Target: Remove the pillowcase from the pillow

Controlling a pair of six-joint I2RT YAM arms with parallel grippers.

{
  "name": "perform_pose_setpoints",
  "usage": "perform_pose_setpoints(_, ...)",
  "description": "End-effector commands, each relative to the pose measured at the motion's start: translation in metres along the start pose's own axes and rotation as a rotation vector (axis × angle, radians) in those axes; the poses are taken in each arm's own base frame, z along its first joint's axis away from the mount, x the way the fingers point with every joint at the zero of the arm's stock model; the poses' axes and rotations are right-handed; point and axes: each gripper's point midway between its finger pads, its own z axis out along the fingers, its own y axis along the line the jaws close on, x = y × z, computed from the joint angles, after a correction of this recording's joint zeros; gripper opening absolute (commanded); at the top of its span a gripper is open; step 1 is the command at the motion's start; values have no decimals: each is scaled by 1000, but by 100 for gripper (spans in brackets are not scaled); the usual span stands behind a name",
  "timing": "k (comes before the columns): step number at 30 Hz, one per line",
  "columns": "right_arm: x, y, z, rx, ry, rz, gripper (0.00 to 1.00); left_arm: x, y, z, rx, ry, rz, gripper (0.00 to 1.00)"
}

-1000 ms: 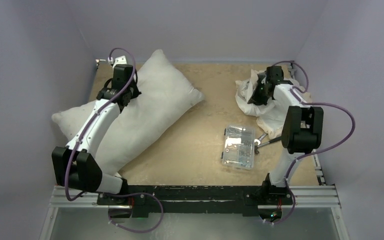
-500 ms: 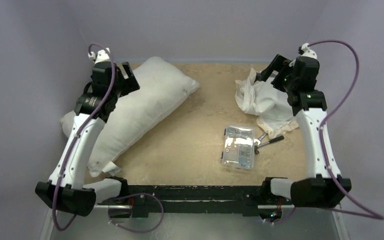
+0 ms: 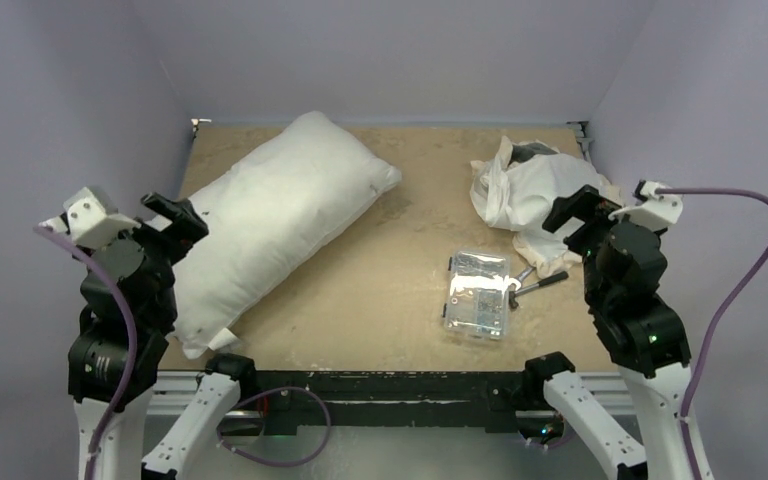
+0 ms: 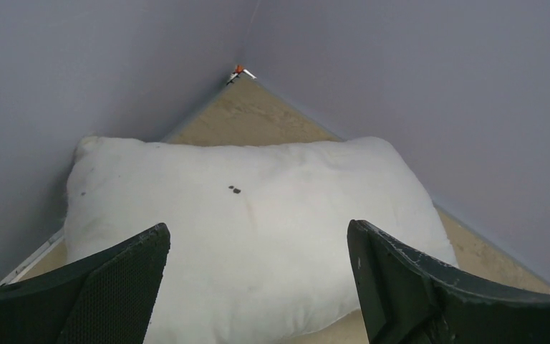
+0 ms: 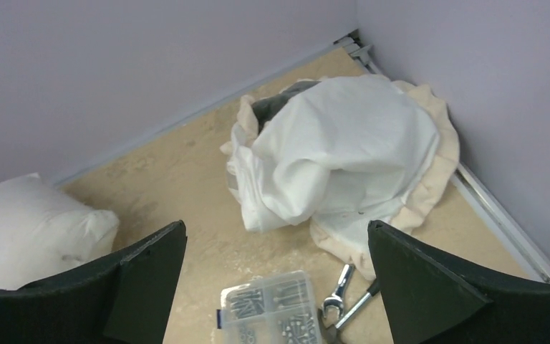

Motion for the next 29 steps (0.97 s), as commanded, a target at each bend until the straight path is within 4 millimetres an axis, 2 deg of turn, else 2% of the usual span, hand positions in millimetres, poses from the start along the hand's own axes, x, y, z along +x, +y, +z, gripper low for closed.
perform_pose_setpoints(1, 35, -37, -4, 141, 59, -52, 99, 14, 38, -14, -122, -4, -9, 92)
perform_pose_setpoints(4, 38, -46, -17, 124, 38, -35, 99, 18, 53, -27, -130, -18, -17, 93)
perform_pose_setpoints(8, 33, -60, -37, 94, -47, -16, 99, 23, 64, -40, -117, -26, -9, 96)
perform_pose_setpoints(11, 29, -75, -51, 115, -98, 14, 99, 25, 67, -47, -90, -33, 2, 97)
perform_pose_setpoints(14, 23, -77, -60, 94, -130, 22, 99, 29, 64, -51, -48, -25, 1, 98)
perform_pose_setpoints(20, 27, -83, -52, 142, -141, 21, 99, 47, 58, -52, 35, -22, -46, 98)
perform_pose_setpoints(24, 42, -84, -43, 168, -107, 24, 99, 50, 56, -54, 62, -28, -79, 98)
perform_pose_setpoints(29, 48, -81, -37, 164, -86, 17, 99, 50, 56, -58, 69, -23, -80, 99)
